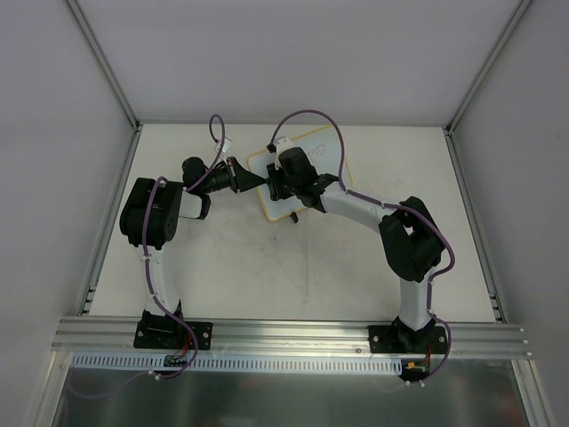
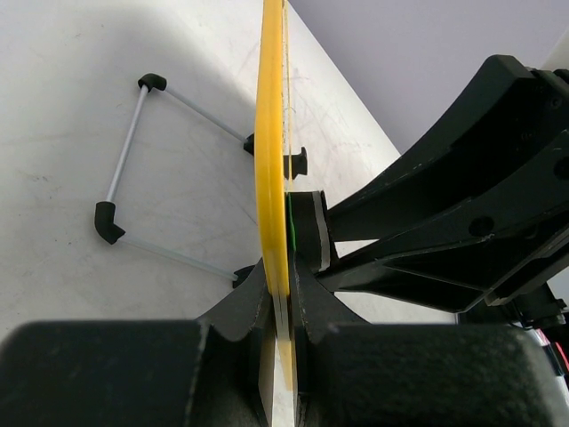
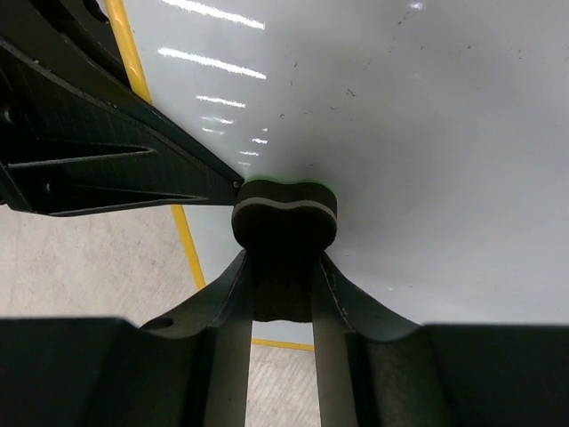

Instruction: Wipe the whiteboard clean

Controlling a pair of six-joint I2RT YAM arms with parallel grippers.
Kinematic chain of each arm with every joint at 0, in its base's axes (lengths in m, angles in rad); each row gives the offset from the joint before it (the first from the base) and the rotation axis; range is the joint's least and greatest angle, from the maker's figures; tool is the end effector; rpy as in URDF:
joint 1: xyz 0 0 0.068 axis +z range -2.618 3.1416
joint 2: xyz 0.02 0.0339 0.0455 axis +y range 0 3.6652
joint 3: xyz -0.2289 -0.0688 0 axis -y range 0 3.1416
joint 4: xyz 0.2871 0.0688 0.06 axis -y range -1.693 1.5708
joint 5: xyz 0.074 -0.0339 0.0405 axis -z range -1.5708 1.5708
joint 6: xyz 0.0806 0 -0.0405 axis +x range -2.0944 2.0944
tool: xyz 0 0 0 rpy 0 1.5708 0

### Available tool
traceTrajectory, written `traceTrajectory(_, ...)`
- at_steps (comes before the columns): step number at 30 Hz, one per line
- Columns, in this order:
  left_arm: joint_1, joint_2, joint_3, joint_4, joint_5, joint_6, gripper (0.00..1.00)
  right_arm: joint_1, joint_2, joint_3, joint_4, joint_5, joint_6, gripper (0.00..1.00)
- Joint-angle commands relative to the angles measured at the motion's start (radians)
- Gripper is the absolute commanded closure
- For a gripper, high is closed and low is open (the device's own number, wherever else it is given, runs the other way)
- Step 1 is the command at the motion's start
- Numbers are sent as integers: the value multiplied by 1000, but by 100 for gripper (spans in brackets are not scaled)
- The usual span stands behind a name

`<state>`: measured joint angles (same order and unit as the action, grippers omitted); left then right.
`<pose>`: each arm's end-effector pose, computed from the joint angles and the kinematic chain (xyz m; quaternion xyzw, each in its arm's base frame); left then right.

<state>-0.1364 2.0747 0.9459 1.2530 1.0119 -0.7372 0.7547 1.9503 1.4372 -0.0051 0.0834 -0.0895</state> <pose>0.4102 -0.1253 0.0946 0.1757 0.6605 -0.5680 0.4584 0.3823 0.3503 0.1610 -0.3348 0.7967 0.1298 0.4862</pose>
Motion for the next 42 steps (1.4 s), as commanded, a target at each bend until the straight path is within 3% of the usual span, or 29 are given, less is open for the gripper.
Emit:
traceTrajectory(1, -15, 8, 22, 192, 54, 128, 100, -29, 13, 31, 13, -25, 2, 99)
traceTrajectory(11, -15, 10, 25, 194, 54, 128, 100, -279, -17, 43, -21, -77, -12, 100)
traceTrajectory(26, -15, 10, 27, 186, 54, 130, 100, -505, 4, 87, -88, -142, -24, 100)
traceTrajectory(42, -15, 15, 39, 164, 56, 130, 100, -425, 35, 186, -115, -165, -47, 100)
